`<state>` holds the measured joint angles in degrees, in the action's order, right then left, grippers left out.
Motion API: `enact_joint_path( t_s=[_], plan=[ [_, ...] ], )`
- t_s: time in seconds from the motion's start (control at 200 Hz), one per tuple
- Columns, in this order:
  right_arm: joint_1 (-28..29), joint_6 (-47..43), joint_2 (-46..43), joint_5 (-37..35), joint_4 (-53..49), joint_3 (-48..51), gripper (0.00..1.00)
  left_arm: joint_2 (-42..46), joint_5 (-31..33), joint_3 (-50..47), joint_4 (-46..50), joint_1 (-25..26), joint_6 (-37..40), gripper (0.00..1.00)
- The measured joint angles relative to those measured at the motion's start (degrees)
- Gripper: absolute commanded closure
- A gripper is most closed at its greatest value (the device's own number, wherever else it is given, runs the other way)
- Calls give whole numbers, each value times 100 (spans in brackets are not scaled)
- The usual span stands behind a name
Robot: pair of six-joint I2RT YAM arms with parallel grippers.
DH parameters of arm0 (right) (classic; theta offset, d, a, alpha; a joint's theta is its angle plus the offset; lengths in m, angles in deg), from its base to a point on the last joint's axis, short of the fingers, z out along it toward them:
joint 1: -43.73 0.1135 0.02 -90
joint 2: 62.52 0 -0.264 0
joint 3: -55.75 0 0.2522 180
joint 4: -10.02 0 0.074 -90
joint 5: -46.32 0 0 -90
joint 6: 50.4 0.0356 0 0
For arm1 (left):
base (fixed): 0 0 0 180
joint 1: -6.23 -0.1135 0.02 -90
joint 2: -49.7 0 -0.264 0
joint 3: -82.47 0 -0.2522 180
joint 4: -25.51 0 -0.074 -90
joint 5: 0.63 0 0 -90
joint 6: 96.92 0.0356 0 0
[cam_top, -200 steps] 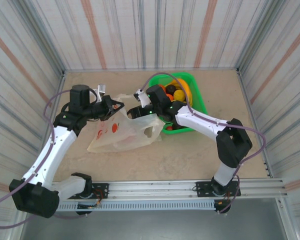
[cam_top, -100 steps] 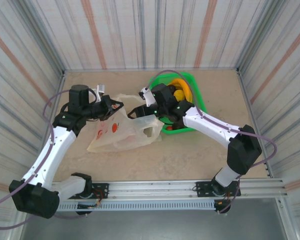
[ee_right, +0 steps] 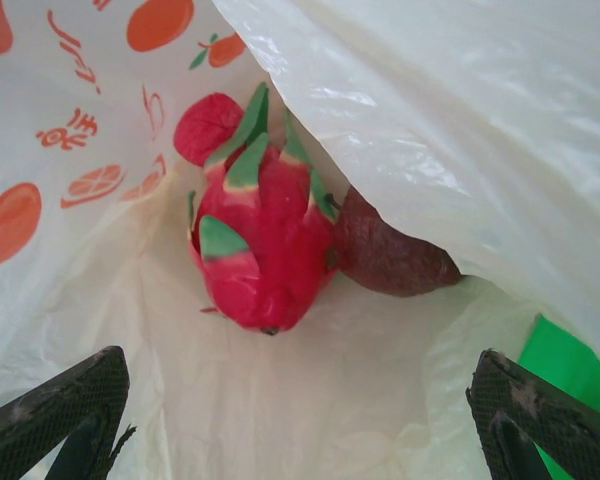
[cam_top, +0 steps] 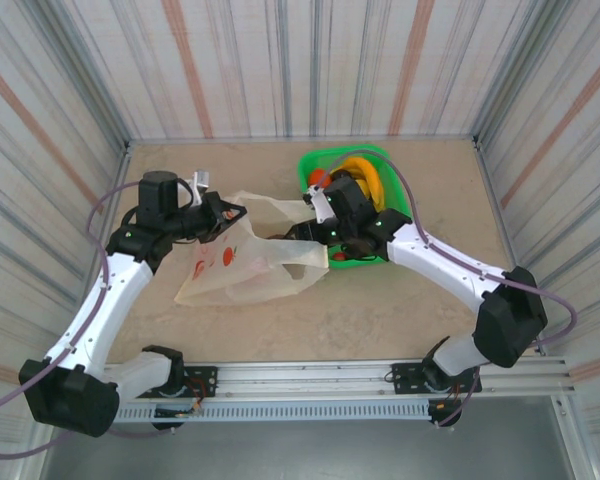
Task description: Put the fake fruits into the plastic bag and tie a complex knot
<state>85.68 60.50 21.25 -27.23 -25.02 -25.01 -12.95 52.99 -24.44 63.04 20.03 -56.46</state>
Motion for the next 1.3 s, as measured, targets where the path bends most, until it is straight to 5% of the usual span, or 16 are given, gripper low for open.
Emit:
enact_joint_path(
  t_s=[0.801, 1.297],
  plan=[
    [-308, -514, -691, 22, -933, 17, 8, 2, -2, -2, 0, -37, 0, 100],
    [-1209, -638, -1408, 330, -1650, -57, 8, 2, 0, -2, 0, -74, 0, 100]
  ],
)
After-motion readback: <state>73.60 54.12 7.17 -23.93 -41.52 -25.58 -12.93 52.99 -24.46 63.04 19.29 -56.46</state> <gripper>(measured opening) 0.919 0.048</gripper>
